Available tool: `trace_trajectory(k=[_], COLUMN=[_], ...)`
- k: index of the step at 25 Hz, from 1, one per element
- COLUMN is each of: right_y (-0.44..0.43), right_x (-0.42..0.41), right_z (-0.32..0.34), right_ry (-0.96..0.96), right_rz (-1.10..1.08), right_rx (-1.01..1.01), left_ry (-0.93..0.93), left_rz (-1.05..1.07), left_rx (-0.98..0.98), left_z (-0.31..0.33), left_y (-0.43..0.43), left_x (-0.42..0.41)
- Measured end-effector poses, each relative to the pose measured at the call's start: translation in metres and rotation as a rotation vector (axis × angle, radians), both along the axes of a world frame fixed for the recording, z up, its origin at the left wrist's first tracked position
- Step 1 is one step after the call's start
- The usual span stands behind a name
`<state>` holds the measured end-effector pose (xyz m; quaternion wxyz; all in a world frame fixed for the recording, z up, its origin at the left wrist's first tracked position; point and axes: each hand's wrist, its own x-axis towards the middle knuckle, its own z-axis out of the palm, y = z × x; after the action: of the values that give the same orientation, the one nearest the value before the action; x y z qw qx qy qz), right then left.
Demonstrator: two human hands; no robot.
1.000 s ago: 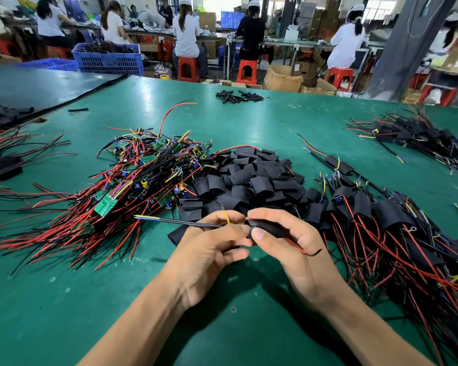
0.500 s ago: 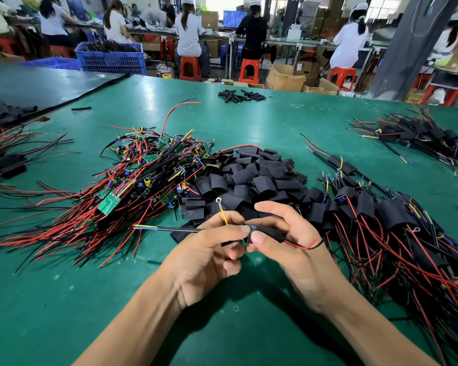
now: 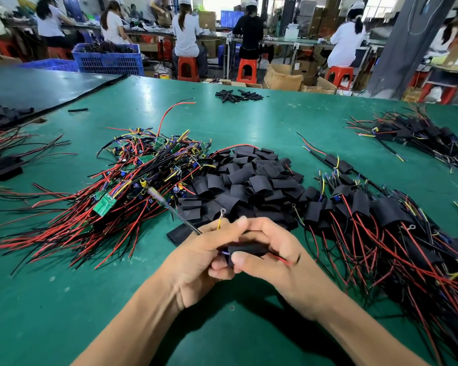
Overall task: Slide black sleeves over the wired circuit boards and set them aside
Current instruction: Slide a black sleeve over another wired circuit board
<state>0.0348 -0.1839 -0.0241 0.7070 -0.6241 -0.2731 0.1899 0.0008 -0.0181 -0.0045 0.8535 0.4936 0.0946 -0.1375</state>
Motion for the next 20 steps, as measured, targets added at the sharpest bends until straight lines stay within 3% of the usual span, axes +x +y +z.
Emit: trace_trajectory(k=[6, 12, 16, 20], right_y=[-0.002, -0.005, -0.008, -0.003], right_x=[0.008, 0.007, 0.007, 0.010], right_z=[-0.005, -0.003, 0.002, 0.005], right_ry=[0.112, 0.139, 0.010, 0.043], right_rz=[-0.150, -0.185, -0.309, -0.350], right_rx=[0.075, 0.059, -0.057, -0.005], left_ry=[0.026, -0.022, -0.040, -0.117], left_rz=[0.069, 0.117, 0.102, 0.140], left_rx=[-0.125, -0.019, -0.011, 0.029], left_z=[0.000, -0.004, -0.005, -0.005], left_y=[0.006, 0.005, 0.003, 0.001], left_x=[0.006, 0.008, 0.006, 0.006])
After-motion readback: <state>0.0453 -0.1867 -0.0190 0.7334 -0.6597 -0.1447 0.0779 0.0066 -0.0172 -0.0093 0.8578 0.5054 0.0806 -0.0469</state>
